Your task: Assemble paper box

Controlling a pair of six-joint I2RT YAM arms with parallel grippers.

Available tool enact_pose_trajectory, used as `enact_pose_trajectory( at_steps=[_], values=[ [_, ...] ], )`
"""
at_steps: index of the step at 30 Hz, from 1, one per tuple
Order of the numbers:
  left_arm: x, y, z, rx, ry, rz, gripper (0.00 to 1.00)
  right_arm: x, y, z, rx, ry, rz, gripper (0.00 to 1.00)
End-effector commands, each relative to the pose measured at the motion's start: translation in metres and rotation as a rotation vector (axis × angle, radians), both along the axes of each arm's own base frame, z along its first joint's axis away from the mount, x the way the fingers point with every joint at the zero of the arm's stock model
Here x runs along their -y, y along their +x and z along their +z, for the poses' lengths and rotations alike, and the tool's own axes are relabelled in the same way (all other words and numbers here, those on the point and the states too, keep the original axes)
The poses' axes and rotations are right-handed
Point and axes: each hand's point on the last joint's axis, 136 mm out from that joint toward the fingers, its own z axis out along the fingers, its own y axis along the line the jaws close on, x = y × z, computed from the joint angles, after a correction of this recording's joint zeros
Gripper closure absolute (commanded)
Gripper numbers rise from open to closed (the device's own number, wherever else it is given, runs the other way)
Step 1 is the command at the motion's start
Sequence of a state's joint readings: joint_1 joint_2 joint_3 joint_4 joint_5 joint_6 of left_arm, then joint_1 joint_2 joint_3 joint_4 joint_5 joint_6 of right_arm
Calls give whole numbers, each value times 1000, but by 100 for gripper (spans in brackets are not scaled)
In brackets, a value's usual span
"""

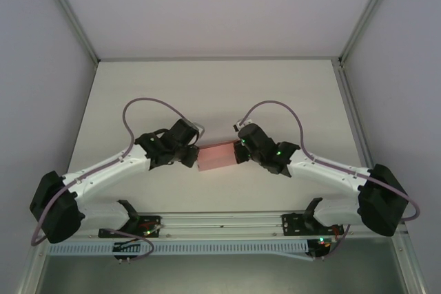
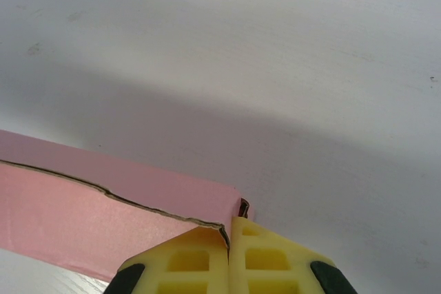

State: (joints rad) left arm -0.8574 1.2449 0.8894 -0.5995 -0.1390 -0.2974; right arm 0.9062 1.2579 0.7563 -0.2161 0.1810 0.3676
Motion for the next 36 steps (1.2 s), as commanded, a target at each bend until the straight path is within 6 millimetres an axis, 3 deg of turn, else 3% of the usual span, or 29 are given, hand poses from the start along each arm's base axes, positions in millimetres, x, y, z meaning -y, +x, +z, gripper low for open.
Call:
enact_pose_trajectory(
  at_steps=[1,3,5,8,11,20,26,36],
  values=[
    [4,1,12,2,-21,10,89,1,-7,-8,-42,-47,22,100],
    [8,0,20,-4,-69,19,89,3,-5,-9,-41,-58,3,100],
    [13,-5,27,-25,-110,17,84,6,-5,-9,-35,-69,-16,100],
    [13,-5,34,-32,-148,54,98,8,-6,-12,-39,-89,-31,100],
    [14,-4,35,-69,-183,104,100,7,-7,-14,-37,-109,-41,100],
    [18,-5,17,-263,-289,257,100,4,-12,-3,84,-205,-91,100],
    [18,-8,28,-398,-438,347,100,1,-20,-4,104,-214,-118,100],
    [0,-9,2,-379,-412,461,100,-5,-21,0,131,-164,-140,100]
  ],
)
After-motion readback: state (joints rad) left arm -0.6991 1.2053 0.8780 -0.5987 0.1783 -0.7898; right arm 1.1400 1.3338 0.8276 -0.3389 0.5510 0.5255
